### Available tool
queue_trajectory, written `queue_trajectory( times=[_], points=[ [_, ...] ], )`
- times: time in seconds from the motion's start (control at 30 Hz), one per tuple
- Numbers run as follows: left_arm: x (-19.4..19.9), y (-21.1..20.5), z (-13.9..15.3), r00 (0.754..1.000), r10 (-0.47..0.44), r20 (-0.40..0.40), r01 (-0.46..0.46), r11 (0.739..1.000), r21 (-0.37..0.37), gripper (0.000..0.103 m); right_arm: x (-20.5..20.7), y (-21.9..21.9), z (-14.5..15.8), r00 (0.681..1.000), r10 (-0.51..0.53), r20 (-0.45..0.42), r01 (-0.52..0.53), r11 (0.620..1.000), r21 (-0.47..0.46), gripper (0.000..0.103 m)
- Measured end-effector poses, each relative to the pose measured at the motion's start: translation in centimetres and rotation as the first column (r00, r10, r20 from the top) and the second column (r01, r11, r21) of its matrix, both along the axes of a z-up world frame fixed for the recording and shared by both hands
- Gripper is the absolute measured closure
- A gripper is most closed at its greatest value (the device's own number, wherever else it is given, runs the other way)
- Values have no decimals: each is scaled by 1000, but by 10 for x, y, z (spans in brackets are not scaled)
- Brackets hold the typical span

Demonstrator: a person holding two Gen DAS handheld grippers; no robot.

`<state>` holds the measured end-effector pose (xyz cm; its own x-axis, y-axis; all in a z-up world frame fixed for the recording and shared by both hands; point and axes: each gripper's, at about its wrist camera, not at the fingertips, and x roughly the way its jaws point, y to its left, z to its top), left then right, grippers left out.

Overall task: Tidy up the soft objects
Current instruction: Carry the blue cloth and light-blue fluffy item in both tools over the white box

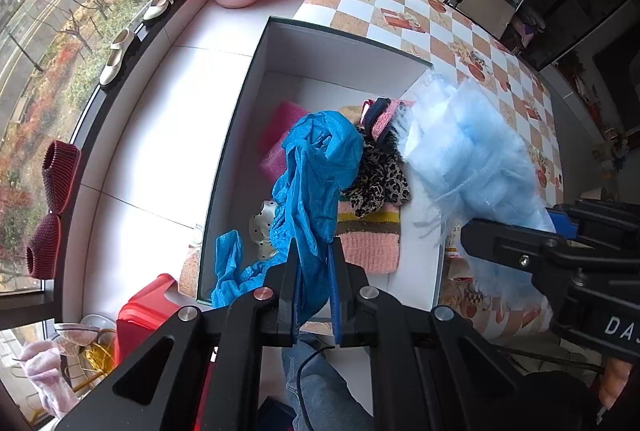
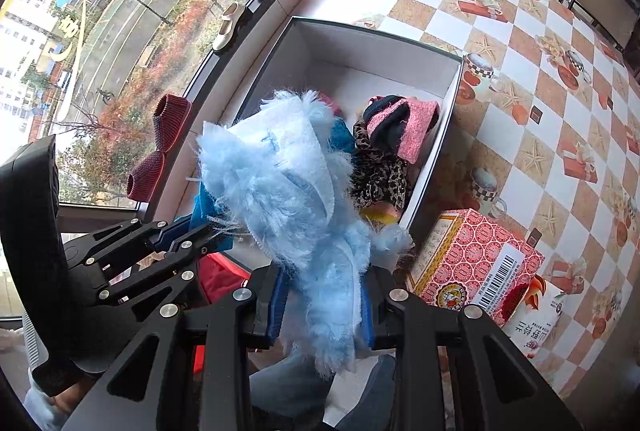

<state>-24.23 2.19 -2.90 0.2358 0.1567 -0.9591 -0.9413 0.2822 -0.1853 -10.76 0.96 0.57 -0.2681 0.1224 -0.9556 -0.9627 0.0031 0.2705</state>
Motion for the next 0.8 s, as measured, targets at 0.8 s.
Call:
queue_trajectory(
  times=[0.8],
  points=[
    [8,12,-18,998,-40,-56,38,999,-23,91,-3,9,-19,999,-46,-25,45,997,-56,73]
  ],
)
